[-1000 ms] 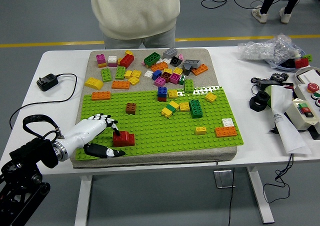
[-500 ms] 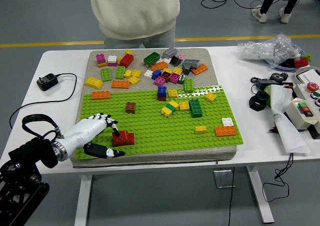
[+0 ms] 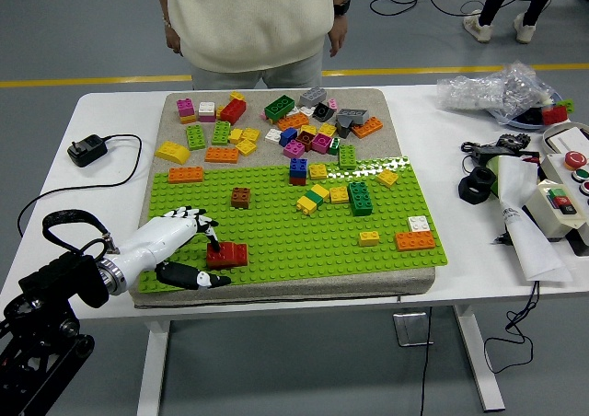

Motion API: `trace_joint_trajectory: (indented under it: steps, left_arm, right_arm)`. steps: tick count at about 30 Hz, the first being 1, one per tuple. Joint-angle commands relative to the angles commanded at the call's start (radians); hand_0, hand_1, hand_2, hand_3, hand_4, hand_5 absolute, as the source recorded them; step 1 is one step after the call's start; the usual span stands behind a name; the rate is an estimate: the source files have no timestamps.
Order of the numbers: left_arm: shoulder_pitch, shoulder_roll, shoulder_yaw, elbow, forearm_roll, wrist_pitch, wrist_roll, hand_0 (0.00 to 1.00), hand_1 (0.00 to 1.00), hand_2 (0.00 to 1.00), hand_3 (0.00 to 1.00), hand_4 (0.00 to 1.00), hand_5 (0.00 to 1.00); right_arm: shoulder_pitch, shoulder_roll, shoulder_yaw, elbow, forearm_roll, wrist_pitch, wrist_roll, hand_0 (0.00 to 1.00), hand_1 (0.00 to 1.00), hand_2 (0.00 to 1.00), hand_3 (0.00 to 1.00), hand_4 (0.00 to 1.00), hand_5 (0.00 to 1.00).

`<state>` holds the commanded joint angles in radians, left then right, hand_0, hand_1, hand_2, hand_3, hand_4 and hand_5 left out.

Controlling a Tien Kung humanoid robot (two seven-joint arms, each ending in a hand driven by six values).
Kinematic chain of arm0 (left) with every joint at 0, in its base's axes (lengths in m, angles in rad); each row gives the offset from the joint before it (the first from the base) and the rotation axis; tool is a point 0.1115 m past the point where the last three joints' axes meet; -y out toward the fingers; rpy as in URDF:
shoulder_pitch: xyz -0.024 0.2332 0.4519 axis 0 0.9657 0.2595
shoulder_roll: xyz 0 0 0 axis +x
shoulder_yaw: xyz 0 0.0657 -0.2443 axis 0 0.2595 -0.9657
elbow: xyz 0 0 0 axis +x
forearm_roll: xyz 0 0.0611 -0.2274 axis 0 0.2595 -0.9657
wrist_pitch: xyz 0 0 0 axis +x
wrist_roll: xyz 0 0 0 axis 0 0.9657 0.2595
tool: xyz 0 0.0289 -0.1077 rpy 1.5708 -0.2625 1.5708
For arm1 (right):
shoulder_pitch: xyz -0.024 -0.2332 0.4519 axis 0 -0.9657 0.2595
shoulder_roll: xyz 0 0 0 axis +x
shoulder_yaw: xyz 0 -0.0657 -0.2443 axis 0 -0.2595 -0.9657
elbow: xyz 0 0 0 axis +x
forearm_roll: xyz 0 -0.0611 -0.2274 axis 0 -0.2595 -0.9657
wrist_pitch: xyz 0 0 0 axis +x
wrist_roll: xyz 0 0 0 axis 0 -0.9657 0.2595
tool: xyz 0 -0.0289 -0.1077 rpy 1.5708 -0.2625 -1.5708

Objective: Pick up the brick,pile it on top of brick,press brick,pick up the brick,pile it on top of brick,press brick

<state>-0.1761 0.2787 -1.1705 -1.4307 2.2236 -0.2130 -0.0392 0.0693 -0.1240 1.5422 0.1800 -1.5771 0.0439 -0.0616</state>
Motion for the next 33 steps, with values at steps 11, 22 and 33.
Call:
trace_joint_trajectory:
  steps: [11, 22, 33]
  left_arm:
    - [-0.013, -0.004, -0.004, 0.006, -0.005, 0.003, 0.001, 0.998, 0.991, 0.873, 0.601, 0.998, 0.580]
    - [-0.017, -0.006, -0.004, 0.010, -0.006, -0.010, 0.003, 0.998, 0.991, 0.869, 0.598, 0.998, 0.577]
    - [-0.008, -0.003, -0.007, -0.012, -0.004, -0.022, 0.008, 0.998, 0.989, 0.868, 0.596, 0.998, 0.574]
  right_arm:
    - [0.000, -0.001, 0.001, 0.000, 0.000, 0.000, 0.001, 0.762, 0.677, 0.722, 0.744, 0.998, 0.689]
    - [0.002, -0.001, 0.001, 0.000, 0.002, 0.000, 0.001, 0.762, 0.677, 0.721, 0.743, 0.998, 0.688]
    - [0.001, -0.001, 0.002, 0.000, 0.003, -0.001, 0.001, 0.762, 0.677, 0.721, 0.743, 0.998, 0.689]
